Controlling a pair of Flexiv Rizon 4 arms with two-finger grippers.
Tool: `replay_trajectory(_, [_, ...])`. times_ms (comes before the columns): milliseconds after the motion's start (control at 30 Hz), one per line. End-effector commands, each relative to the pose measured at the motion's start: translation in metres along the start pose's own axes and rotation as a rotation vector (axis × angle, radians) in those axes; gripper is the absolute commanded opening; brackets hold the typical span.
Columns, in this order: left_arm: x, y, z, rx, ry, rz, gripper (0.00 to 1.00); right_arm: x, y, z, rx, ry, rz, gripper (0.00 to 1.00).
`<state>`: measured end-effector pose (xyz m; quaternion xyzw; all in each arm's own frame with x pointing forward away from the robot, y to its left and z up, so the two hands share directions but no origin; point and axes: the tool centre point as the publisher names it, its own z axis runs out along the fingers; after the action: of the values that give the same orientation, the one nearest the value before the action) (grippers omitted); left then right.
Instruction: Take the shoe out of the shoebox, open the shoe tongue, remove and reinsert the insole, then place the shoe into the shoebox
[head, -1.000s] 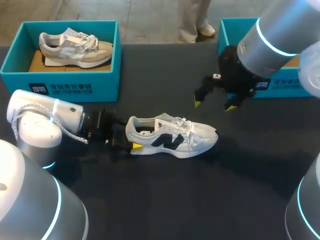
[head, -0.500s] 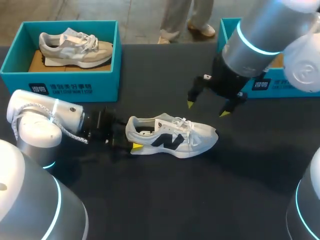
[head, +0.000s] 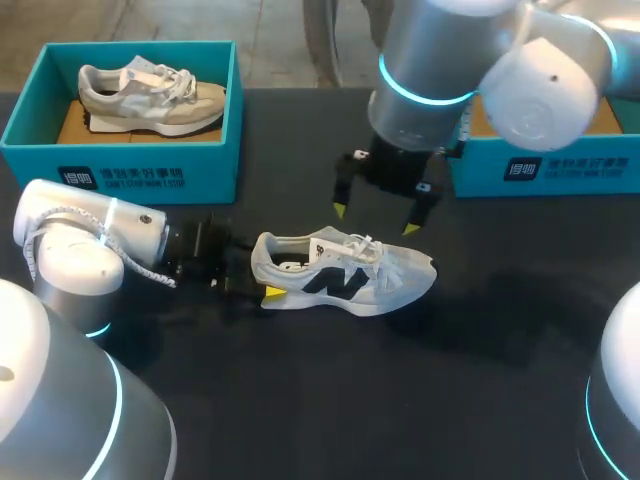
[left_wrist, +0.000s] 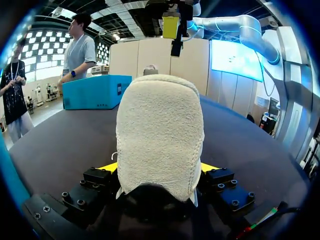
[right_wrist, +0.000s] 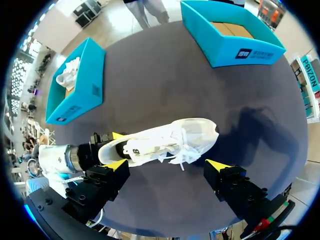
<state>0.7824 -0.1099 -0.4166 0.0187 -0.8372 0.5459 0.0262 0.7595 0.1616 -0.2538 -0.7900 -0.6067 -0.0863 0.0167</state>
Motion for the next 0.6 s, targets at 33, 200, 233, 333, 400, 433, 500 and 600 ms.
replay_trajectory(33, [-0.002, 0.001, 0.000, -0.002, 0.002, -0.001, 0.00, 0.032, 0.006, 0.017, 0.011, -0.096, 0.001, 1.00])
replay_trajectory(200, [-0.002, 0.001, 0.000, -0.002, 0.002, -0.001, 0.00, 0.044, 0.007, 0.023, -0.001, -0.123, 0.030, 1.00])
replay_trajectory(233, [-0.002, 0.001, 0.000, -0.002, 0.002, -0.001, 0.00, 0.045, 0.006, 0.024, -0.010, -0.134, 0.038, 1.00])
replay_trajectory(333, [-0.002, 0.001, 0.000, -0.002, 0.002, -0.001, 0.00, 0.051, 0.004, 0.029, -0.045, -0.177, 0.026, 1.00])
replay_trajectory(400, [-0.002, 0.001, 0.000, -0.002, 0.002, -0.001, 0.00, 0.052, 0.002, 0.035, -0.046, -0.220, 0.024, 1.00])
replay_trajectory(433, [-0.002, 0.001, 0.000, -0.002, 0.002, -0.001, 0.00, 0.052, 0.001, 0.038, -0.041, -0.239, 0.022, 1.00])
replay_trajectory(500, [-0.002, 0.001, 0.000, -0.002, 0.002, -0.001, 0.00, 0.051, 0.000, 0.044, -0.027, -0.293, 0.012, 1.00])
replay_trajectory(600, [-0.002, 0.001, 0.000, -0.002, 0.002, -0.001, 0.00, 0.051, 0.000, 0.046, -0.008, -0.353, 0.006, 1.00])
